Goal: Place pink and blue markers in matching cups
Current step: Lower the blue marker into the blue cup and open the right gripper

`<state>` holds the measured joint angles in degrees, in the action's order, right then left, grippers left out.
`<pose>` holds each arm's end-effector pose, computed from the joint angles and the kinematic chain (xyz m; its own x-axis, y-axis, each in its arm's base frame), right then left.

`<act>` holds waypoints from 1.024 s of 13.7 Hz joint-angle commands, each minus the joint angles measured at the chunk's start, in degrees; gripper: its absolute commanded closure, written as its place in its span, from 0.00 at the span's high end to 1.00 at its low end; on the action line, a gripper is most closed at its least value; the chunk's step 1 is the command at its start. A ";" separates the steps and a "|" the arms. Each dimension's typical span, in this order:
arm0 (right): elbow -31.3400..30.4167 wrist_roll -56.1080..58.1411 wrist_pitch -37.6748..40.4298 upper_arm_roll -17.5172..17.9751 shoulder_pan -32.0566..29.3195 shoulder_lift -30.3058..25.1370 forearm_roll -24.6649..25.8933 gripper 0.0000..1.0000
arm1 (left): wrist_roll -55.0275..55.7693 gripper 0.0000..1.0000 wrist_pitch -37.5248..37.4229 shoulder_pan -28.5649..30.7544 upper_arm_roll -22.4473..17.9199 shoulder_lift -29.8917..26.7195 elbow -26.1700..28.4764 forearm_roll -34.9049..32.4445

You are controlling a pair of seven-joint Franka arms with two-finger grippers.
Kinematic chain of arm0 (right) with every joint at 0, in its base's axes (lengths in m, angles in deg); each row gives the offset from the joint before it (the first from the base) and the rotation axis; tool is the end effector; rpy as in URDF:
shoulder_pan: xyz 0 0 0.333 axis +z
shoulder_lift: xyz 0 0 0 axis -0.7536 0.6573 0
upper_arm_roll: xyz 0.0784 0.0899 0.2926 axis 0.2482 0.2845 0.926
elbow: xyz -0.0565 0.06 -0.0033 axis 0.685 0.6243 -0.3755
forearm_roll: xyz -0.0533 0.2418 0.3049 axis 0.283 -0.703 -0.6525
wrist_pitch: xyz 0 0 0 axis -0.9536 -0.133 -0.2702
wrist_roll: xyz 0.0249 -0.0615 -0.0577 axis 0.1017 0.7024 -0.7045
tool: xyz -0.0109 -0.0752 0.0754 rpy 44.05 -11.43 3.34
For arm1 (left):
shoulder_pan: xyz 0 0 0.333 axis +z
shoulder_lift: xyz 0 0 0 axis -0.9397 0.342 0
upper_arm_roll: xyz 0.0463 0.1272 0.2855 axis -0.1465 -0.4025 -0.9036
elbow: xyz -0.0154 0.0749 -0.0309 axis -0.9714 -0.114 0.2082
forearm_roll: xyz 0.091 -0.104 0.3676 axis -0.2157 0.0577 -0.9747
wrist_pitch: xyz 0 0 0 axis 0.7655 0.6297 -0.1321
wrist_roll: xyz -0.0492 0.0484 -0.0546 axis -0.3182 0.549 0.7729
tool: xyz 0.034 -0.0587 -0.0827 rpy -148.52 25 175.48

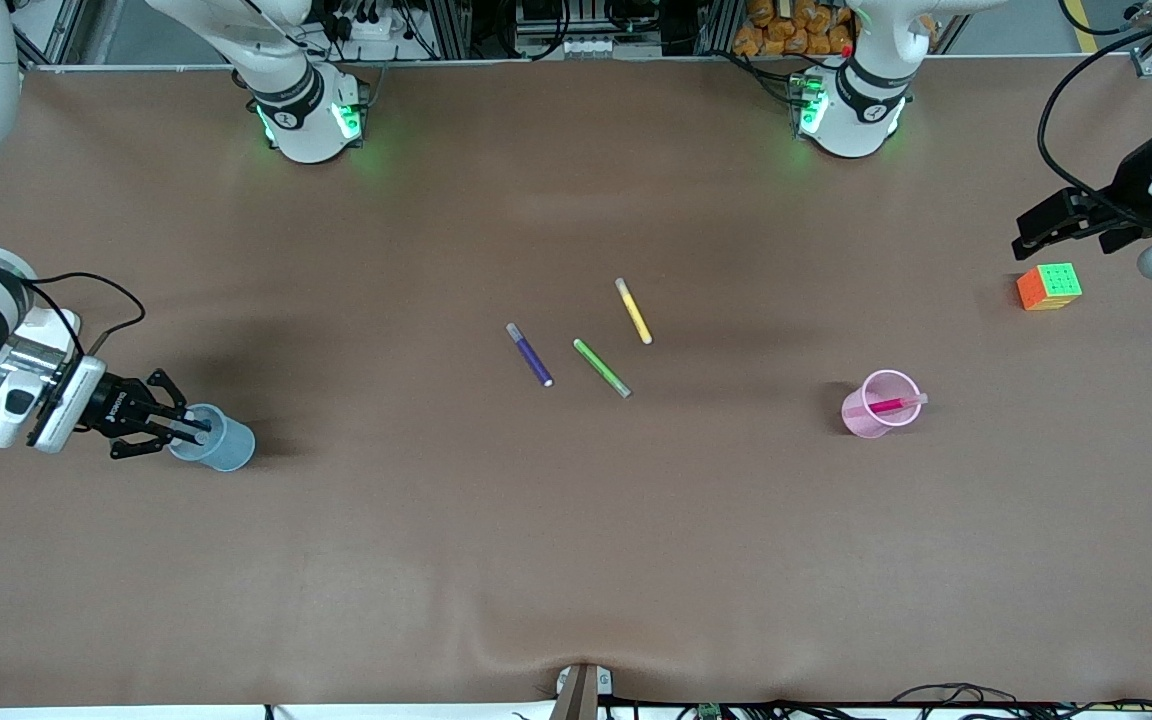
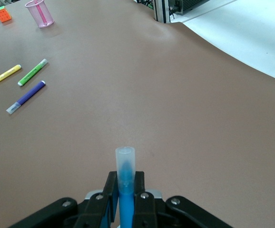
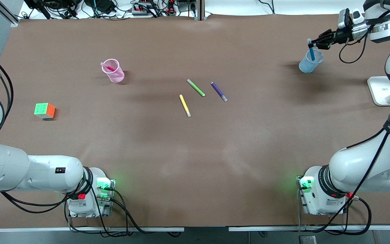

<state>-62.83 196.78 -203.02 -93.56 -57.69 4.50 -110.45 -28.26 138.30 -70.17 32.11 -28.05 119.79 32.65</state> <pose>0.6116 -0.1387 0.2741 0.4000 0.5582 0.7269 0.8921 -0.4188 -0.1692 0.5370 -0.0309 0.6276 0.9964 0.0832 -0.0137 0.0832 -0.9965 -0.0026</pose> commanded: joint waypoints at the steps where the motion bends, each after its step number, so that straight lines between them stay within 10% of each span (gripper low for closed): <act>1: -0.30 0.69 -0.67 0.67 -0.62 -0.23 -1.41 0.07 | -0.40 1.00 -1.09 -0.26 0.15 1.11 -1.68 -0.09; 4: -0.38 0.60 -1.02 0.67 -0.44 -0.23 -1.41 0.47 | -0.40 1.00 -1.88 -0.35 0.15 1.11 -1.77 -0.18; 6: -0.47 0.43 -0.68 0.67 -0.96 -0.06 -1.41 1.00 | -0.40 1.00 -2.06 -0.27 0.15 1.11 -1.77 -0.18; 14: -0.47 -5.89 -1.20 0.50 0.00 -1.02 -0.97 1.00 | -0.05 1.00 -2.68 -0.26 2.17 0.41 0.77 -1.41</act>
<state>-62.75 193.14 -203.74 -93.43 -57.68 4.66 -110.45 -28.26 136.36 -70.23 33.41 -27.45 119.83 32.44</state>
